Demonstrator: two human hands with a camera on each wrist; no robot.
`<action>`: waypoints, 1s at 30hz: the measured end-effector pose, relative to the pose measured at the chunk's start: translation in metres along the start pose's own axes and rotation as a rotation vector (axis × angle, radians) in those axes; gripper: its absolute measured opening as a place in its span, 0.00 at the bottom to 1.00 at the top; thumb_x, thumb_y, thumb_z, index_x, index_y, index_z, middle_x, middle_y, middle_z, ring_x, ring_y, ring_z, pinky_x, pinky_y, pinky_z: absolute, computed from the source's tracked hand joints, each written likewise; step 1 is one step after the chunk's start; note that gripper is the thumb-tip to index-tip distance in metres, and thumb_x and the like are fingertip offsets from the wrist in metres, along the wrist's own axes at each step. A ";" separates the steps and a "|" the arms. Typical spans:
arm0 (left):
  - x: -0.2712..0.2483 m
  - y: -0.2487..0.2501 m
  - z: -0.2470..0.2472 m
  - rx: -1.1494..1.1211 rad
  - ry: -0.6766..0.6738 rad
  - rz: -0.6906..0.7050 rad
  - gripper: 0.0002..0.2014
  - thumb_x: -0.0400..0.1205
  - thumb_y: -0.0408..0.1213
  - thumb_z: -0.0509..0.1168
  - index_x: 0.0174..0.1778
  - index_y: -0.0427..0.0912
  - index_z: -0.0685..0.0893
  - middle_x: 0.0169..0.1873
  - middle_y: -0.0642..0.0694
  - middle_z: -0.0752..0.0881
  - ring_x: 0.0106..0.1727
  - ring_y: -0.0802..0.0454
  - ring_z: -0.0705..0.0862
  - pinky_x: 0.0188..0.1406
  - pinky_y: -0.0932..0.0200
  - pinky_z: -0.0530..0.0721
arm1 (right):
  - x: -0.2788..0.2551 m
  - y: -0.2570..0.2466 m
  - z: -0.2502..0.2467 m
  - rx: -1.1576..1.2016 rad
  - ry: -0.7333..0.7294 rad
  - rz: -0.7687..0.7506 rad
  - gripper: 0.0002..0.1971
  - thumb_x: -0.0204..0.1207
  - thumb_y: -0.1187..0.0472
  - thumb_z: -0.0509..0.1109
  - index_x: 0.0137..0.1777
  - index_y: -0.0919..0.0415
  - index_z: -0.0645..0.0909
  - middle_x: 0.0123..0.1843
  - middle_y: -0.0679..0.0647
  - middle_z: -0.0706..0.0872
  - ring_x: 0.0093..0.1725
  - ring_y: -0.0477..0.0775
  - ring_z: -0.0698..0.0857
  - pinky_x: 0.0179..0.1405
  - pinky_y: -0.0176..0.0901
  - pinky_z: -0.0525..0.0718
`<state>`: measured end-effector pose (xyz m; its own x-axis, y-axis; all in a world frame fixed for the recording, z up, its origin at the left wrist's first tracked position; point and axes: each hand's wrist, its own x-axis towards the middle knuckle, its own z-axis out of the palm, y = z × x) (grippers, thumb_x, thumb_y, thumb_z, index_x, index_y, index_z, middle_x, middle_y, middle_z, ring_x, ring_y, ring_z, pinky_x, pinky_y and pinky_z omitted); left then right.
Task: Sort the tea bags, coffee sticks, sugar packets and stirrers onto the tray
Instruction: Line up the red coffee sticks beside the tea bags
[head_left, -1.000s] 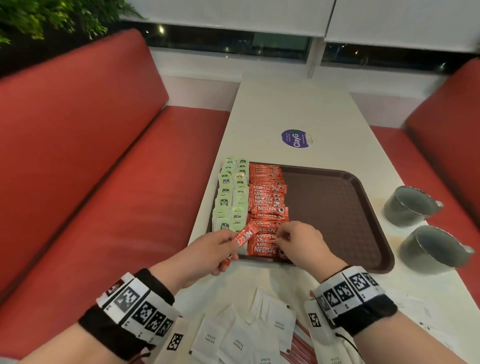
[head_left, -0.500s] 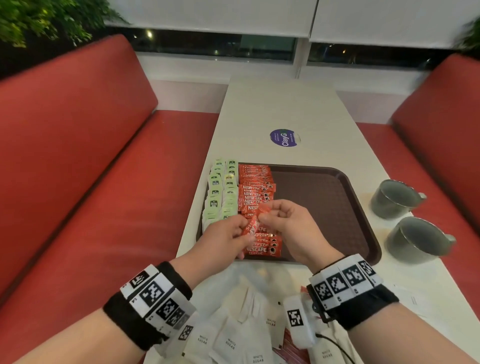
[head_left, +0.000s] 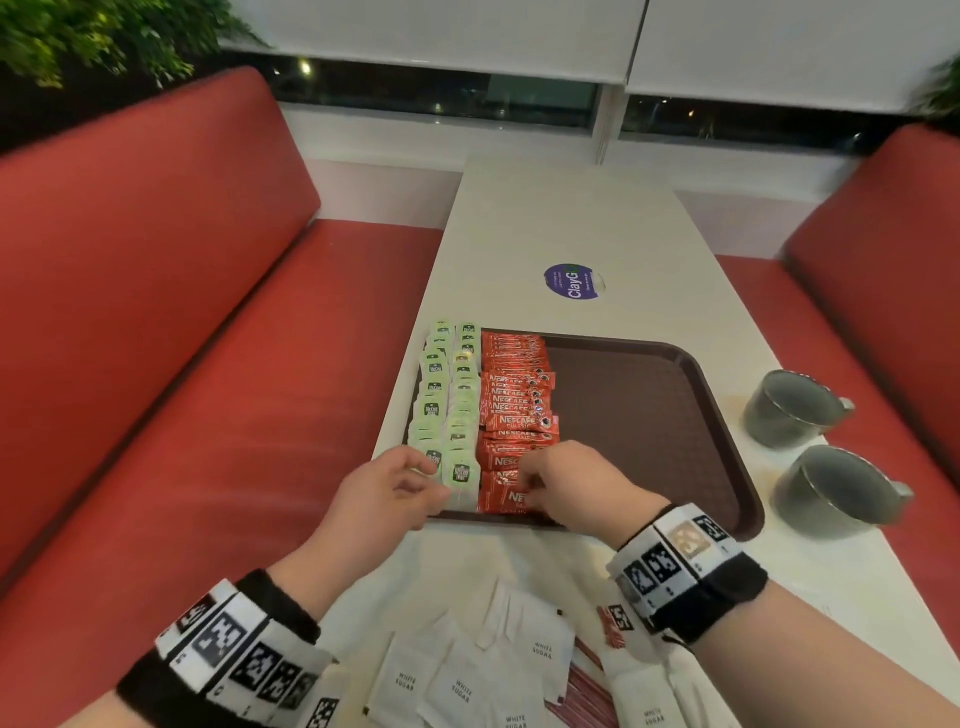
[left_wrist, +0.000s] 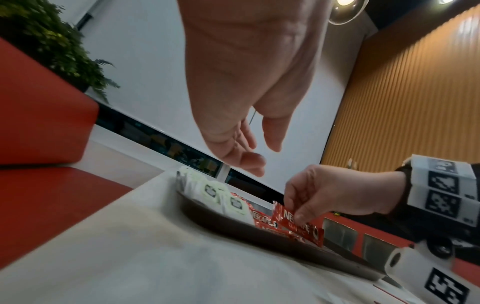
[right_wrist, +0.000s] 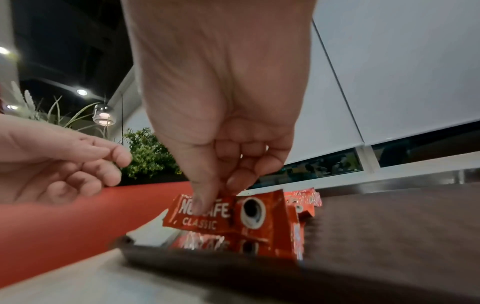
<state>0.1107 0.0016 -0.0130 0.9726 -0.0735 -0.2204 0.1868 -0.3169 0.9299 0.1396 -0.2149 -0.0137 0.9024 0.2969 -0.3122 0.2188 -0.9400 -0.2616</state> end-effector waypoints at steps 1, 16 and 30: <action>-0.001 -0.004 -0.005 0.002 0.009 -0.008 0.07 0.76 0.30 0.72 0.44 0.42 0.81 0.34 0.43 0.88 0.36 0.51 0.84 0.32 0.62 0.83 | 0.003 -0.002 0.004 -0.045 -0.026 -0.007 0.06 0.78 0.61 0.67 0.53 0.55 0.82 0.51 0.55 0.86 0.51 0.59 0.83 0.50 0.47 0.83; -0.004 -0.013 -0.006 -0.056 0.003 -0.015 0.06 0.76 0.26 0.71 0.44 0.39 0.82 0.34 0.43 0.86 0.33 0.56 0.85 0.29 0.67 0.81 | 0.034 0.013 -0.002 -0.035 0.122 0.138 0.12 0.82 0.59 0.62 0.62 0.53 0.83 0.58 0.52 0.82 0.57 0.56 0.80 0.60 0.53 0.81; -0.003 -0.026 -0.017 -0.061 0.014 -0.059 0.06 0.76 0.28 0.72 0.43 0.42 0.84 0.34 0.44 0.88 0.37 0.52 0.87 0.31 0.65 0.82 | 0.054 0.011 -0.001 -0.076 0.207 0.133 0.09 0.81 0.55 0.64 0.54 0.55 0.84 0.53 0.52 0.83 0.53 0.55 0.81 0.61 0.52 0.79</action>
<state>0.1049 0.0262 -0.0313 0.9616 -0.0426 -0.2711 0.2511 -0.2619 0.9319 0.1909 -0.2094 -0.0323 0.9802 0.1365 -0.1433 0.1134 -0.9808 -0.1586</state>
